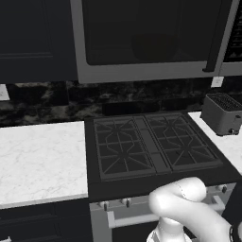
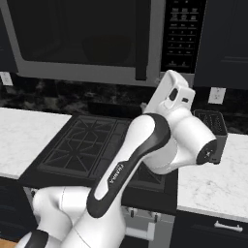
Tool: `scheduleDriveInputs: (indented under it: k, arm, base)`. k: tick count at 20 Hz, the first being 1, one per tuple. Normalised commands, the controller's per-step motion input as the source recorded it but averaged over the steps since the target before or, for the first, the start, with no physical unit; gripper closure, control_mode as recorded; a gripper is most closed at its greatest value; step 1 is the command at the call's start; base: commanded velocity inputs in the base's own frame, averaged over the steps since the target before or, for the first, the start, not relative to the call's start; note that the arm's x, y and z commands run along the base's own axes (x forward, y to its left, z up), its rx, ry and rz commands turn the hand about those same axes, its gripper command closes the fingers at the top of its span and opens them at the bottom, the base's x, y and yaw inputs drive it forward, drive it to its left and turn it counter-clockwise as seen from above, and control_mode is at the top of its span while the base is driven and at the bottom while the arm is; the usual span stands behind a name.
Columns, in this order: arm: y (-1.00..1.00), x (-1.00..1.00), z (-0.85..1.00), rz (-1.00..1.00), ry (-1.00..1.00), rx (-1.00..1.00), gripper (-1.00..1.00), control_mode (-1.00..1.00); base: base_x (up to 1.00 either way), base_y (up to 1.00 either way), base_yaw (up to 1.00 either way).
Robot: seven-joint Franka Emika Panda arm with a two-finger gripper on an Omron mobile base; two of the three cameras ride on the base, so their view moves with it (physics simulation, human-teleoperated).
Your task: Pick the garlic from the sink and place it in the bowl. Then pick the bowl and place it in the microwave. Then close the microwave door and press the start button.
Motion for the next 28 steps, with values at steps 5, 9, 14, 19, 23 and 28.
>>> scheduleDriveInputs:
  k: [5,9,14,19,23,28]
  arm:
    - [-0.34,0.39,0.06,0.0,-0.03,0.0,-1.0,-1.0]
    - [-0.11,0.58,0.0,0.01,0.0,0.0,-1.0,-1.0]
    - [-0.1,0.4,0.1,0.03,0.0,0.0,-1.0,-1.0]
    - [-0.16,0.26,0.1,0.04,0.0,0.0,-1.0,-1.0]
    - [-0.14,0.25,0.0,0.04,0.0,0.0,-1.0,-1.0]
    - [-0.17,0.15,0.0,0.03,0.0,0.0,-1.0,-1.0]
  base:
    - [0.0,0.0,0.0]
    - [0.0,0.0,0.0]
    - [0.0,0.0,0.0]
    - [0.0,0.0,0.0]
    - [0.0,0.0,0.0]
    - [0.0,0.0,0.0]
